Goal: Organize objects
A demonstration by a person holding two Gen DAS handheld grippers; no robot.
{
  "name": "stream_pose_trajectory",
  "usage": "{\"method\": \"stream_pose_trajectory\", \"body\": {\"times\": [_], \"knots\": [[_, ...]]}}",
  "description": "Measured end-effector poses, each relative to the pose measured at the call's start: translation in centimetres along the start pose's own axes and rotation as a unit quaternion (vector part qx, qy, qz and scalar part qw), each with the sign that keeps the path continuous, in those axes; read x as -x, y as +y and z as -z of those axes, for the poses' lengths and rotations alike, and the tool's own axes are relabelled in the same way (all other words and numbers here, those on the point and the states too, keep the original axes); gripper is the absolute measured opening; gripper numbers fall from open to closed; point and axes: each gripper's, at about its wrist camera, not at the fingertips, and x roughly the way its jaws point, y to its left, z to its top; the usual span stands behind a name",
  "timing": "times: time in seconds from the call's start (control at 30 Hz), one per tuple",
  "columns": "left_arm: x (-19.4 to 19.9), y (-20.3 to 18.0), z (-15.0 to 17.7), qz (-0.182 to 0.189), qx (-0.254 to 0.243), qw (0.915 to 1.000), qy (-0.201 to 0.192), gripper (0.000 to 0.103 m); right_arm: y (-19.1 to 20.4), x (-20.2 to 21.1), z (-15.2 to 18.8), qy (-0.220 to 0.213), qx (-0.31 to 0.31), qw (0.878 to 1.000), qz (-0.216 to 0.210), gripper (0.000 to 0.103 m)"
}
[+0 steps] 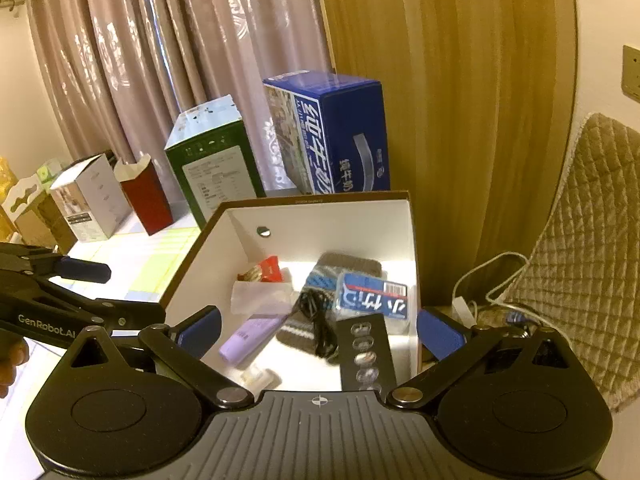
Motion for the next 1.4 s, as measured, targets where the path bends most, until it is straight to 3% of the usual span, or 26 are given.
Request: {"method": "stream_pose_trajectory", "body": {"times": [0.7,1.4], "knots": [[10.1,-1.0,7.6,-0.037,0.040,0.9983,-0.023,0.100,5.8,6.9,5.4,0.011,-0.008,1.000,-0.019,0.101],[21.5,5.9,20.5,-0.052,0.083,0.9950,-0.019,0.100,19.9,12.6,13.2,0.042,0.005,0.999,-0.026,0.101]]}}
